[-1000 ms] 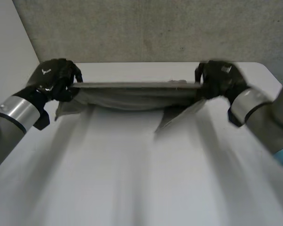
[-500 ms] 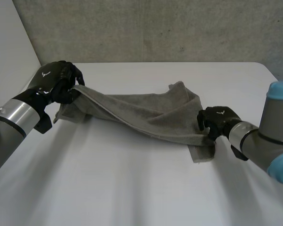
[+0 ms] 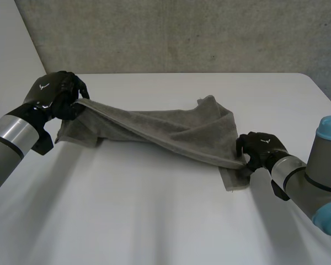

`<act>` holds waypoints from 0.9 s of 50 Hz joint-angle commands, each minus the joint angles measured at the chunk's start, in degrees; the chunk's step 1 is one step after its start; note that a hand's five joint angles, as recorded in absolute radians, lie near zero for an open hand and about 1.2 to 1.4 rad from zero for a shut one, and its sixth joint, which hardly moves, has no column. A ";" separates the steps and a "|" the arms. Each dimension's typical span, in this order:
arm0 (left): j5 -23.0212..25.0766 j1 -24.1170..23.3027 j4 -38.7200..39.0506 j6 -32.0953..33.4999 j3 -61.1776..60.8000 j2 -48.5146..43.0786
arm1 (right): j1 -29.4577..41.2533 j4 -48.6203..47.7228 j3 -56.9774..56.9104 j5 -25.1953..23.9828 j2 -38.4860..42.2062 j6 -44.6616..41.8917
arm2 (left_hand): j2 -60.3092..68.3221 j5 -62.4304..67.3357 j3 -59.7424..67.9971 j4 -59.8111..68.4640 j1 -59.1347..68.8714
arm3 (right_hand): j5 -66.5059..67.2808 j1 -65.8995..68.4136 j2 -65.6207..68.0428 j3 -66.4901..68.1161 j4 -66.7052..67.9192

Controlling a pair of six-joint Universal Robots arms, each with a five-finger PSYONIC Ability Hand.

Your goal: Fold the towel.

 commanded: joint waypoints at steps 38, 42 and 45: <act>-0.82 -0.44 -17.72 17.97 12.47 -11.78 | -1.29 32.23 -24.58 4.49 -1.16 -39.99 | 2.80 3.60 3.02 2.18 5.32 | 28.51 27.96 27.98 28.89 28.69; -3.45 -4.21 -21.94 23.97 21.77 -17.84 | 0.72 26.69 -30.36 4.67 -0.11 -38.77 | 2.80 3.60 3.02 2.18 5.32 | 28.51 27.96 27.98 28.89 28.69; -6.52 -6.95 -23.97 23.73 33.54 -21.46 | 2.66 19.85 -38.61 4.67 1.03 -35.96 | 2.80 3.60 3.02 2.18 5.32 | 28.51 27.96 27.98 28.89 28.69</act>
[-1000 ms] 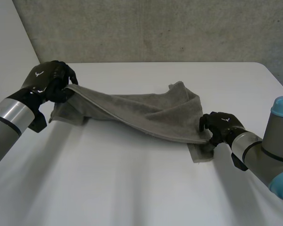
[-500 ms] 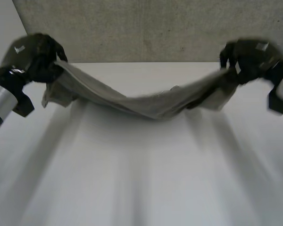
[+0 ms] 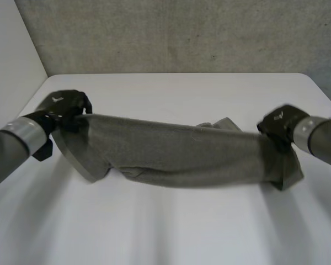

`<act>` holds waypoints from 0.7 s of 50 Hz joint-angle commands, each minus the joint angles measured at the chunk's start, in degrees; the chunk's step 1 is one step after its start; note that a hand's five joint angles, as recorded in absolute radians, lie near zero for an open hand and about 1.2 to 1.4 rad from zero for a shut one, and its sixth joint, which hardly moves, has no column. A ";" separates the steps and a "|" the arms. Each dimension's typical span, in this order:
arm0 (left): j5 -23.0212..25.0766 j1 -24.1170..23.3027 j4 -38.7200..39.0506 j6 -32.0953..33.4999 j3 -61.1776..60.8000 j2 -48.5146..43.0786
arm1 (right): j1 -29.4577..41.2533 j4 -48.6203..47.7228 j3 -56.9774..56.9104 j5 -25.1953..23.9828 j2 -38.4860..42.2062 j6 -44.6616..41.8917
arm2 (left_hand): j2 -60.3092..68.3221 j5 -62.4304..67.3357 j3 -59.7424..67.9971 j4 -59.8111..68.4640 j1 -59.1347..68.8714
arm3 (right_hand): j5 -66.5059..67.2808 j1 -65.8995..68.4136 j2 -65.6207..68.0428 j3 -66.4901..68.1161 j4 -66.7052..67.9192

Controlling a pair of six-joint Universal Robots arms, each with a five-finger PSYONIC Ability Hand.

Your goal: Fold the towel.

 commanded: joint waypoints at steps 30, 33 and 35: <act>4.05 -3.62 20.13 4.07 10.05 -3.29 | -0.56 -34.47 0.24 -12.77 -4.94 17.17 | 2.60 3.60 2.76 2.18 5.33 | 2.71 3.71 3.81 3.53 3.38; 7.22 -3.35 24.35 6.08 3.63 -5.13 | -1.10 -35.00 7.10 -16.28 -3.71 16.82 | 2.60 3.60 2.76 2.18 5.33 | 2.71 3.71 3.81 3.53 3.38; 7.84 -3.35 26.28 7.57 1.08 -6.01 | -1.10 -35.87 9.91 -17.51 -2.57 16.47 | 2.60 3.60 2.76 2.18 5.33 | 2.71 3.71 3.81 3.53 3.38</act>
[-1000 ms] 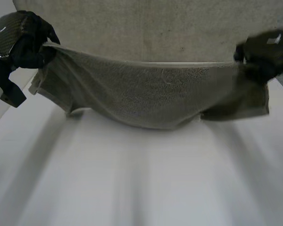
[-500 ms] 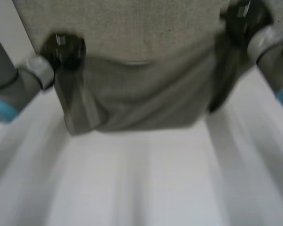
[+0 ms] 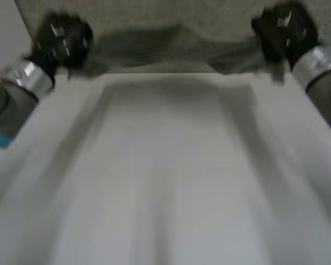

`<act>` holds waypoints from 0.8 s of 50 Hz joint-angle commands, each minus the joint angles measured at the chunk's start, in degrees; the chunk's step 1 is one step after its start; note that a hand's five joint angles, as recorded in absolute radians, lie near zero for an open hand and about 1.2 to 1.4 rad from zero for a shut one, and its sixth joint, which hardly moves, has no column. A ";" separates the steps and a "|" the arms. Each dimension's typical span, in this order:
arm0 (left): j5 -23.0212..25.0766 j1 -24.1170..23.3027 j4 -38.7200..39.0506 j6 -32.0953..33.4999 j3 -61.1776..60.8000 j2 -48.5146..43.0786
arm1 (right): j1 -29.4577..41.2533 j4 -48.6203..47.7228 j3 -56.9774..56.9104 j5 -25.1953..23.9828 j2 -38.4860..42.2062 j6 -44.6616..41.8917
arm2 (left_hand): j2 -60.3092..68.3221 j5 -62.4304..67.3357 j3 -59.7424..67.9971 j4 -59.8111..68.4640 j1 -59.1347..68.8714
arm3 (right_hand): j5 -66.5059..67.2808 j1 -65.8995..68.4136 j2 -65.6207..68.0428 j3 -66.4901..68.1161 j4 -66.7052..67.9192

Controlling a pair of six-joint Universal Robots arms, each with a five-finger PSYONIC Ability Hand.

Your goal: Fold the towel.

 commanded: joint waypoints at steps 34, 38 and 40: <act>15.62 10.91 -6.02 -6.14 -19.01 15.02 | -10.78 19.02 5.22 -18.58 -7.66 -1.17 | 2.47 3.04 2.75 2.17 5.33 | 2.48 3.71 3.80 3.53 3.15; 15.36 10.29 -7.69 -5.61 -14.69 7.06 | -9.81 22.71 1.33 -17.97 0.64 -5.93 | 2.47 3.04 2.75 2.17 5.33 | 2.48 3.71 3.80 3.53 3.15; 14.92 9.77 -10.23 -4.73 -10.49 0.07 | -8.67 26.65 -1.82 -16.05 8.25 -12.32 | 2.47 3.04 2.75 2.17 5.33 | 2.48 3.71 3.80 3.53 3.15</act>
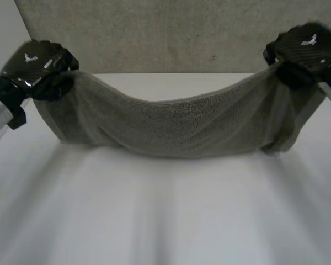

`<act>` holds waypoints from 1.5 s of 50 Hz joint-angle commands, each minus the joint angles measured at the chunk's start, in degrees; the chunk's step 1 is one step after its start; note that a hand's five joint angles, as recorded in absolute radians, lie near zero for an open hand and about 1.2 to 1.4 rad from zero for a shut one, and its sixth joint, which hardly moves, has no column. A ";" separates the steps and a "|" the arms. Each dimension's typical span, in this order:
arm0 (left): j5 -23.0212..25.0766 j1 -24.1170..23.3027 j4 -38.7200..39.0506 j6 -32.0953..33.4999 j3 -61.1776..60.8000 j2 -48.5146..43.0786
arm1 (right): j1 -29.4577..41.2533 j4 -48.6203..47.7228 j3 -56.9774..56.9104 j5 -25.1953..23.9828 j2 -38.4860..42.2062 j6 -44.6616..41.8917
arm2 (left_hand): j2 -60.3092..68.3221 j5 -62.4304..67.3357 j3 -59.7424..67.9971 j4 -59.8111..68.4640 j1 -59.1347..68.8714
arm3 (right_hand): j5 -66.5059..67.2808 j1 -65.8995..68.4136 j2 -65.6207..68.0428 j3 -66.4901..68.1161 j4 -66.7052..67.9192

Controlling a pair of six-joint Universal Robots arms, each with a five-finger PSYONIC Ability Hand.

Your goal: Fold the towel.

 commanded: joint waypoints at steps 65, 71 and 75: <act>-14.64 -9.52 -13.09 8.76 30.06 -29.66 | 4.86 -3.45 -11.73 19.95 17.76 -0.14 | -61.94 -61.36 -61.65 -62.23 -59.07 | -67.51 -66.30 -66.20 -66.48 -66.86; -14.11 -8.91 -12.22 8.67 20.05 -22.01 | 4.51 -3.54 0.21 16.88 8.53 1.38 | -61.94 -61.36 -61.65 -62.23 -59.07 | -67.51 -66.30 -66.20 -66.48 -66.86; -13.93 -8.47 -11.60 9.11 14.84 -20.06 | 4.51 -3.45 6.48 15.11 6.31 0.67 | -61.43 -60.86 -61.15 -61.72 -58.57 | -67.51 -66.30 -66.20 -66.48 -66.86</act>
